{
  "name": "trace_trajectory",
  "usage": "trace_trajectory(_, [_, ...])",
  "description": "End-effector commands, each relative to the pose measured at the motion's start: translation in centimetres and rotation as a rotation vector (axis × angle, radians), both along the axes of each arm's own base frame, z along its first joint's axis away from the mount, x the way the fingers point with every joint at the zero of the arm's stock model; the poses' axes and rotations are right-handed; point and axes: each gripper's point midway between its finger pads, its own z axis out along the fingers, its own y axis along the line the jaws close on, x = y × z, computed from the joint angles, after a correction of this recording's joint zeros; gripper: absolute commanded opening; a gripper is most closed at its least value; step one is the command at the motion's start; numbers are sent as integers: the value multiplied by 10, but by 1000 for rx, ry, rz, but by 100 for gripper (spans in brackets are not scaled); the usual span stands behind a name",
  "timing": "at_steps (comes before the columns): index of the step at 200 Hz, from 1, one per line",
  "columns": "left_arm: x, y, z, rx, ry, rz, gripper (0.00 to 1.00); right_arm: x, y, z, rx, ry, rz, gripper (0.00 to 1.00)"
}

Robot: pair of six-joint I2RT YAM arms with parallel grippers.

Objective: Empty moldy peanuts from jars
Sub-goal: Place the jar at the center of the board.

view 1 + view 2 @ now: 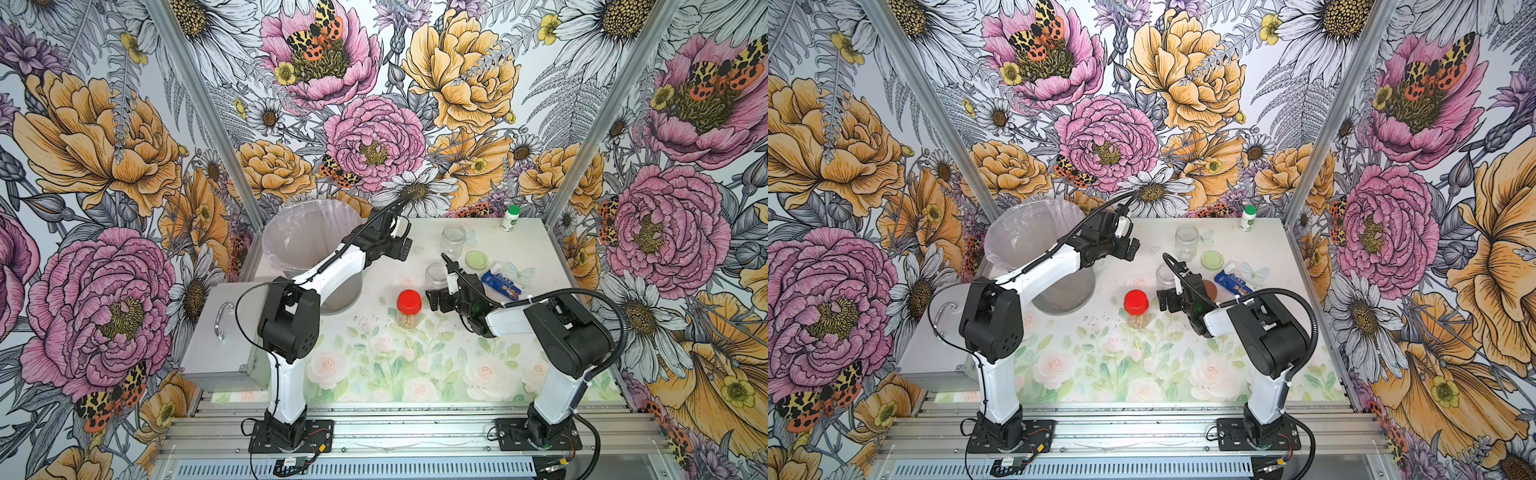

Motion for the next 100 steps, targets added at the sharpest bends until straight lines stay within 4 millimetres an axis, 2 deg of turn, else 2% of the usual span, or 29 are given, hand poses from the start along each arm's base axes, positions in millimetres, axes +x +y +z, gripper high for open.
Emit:
trace_trajectory(1, [-2, -14, 47, -48, -99, -58, 99, -6, 0, 25, 35, -38, 14, 99])
trace_trajectory(26, [-8, -21, 59, -53, -113, -92, 99, -20, -6, 32, 32, -30, 5, 100])
trace_trajectory(65, [-29, -41, 86, -52, -166, -172, 99, -50, -19, 47, 62, -29, -28, 99])
trace_trajectory(84, [-34, -41, 100, -66, -186, -163, 99, -67, -16, 59, 70, -16, 9, 99])
trace_trajectory(93, [-35, -41, 99, -74, -175, -159, 99, -74, -14, 67, 67, -18, 27, 100])
trace_trajectory(95, [-40, -39, 113, -89, -197, -160, 99, -76, -13, 70, 68, -24, 34, 100])
trace_trajectory(100, [-44, -36, 122, -103, -207, -156, 99, -81, -10, 75, 70, -32, 51, 99])
